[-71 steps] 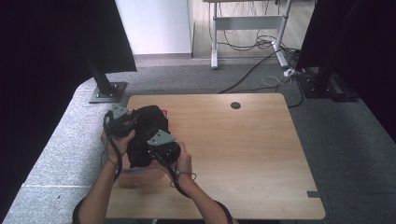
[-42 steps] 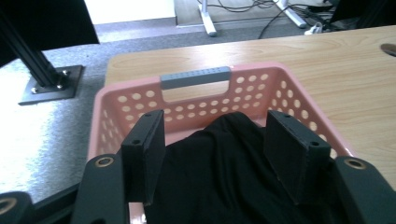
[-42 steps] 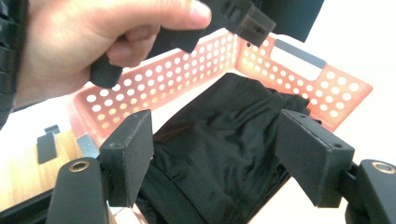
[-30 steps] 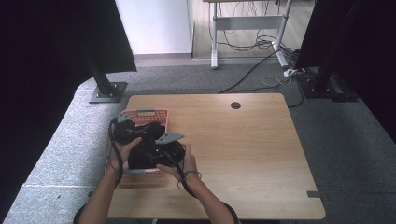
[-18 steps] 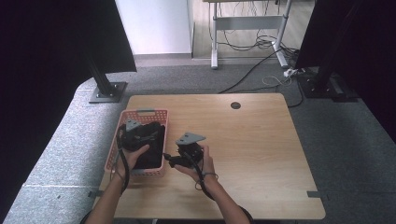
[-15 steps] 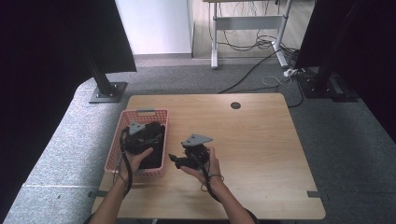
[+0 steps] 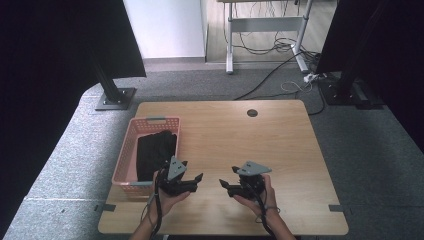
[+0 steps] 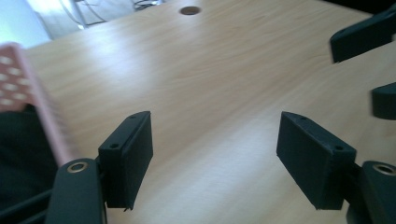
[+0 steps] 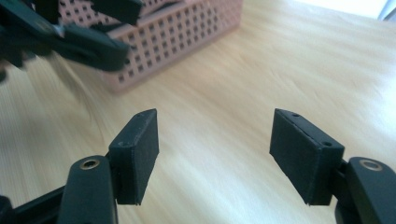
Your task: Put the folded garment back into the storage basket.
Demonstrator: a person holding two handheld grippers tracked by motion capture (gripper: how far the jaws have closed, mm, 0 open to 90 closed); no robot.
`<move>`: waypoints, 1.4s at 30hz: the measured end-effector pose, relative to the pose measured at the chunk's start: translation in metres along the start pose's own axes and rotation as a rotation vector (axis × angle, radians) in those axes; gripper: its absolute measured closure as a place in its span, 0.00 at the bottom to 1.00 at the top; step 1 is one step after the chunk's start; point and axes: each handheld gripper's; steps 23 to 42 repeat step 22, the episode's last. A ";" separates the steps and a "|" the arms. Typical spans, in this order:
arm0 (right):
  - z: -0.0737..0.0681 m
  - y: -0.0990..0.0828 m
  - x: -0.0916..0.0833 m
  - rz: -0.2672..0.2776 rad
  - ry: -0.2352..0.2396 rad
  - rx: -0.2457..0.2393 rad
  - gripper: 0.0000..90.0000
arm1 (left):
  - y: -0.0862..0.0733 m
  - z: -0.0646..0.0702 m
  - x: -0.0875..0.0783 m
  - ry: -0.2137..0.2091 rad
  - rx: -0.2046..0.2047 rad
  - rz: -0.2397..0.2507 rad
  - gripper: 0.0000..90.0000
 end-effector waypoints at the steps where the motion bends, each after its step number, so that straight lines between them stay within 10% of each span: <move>1: 0.000 0.000 0.000 0.000 0.000 0.000 0.37 | -0.002 0.004 -0.001 -0.012 -0.008 0.005 0.30; 14: 0.027 -0.066 -0.043 -0.033 -0.088 0.082 0.33 | -0.039 0.041 -0.003 -0.112 0.000 -0.045 0.30; 42: 0.030 -0.071 -0.044 -0.027 -0.090 0.136 0.26 | -0.046 0.039 -0.004 -0.116 -0.022 -0.056 0.29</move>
Point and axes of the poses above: each handheld gripper's, and its own axes: x roughly forward along the jaws, y roughly out of its top, z roughly to its right, and after that the axes turned 7 degrees about z, right-handed
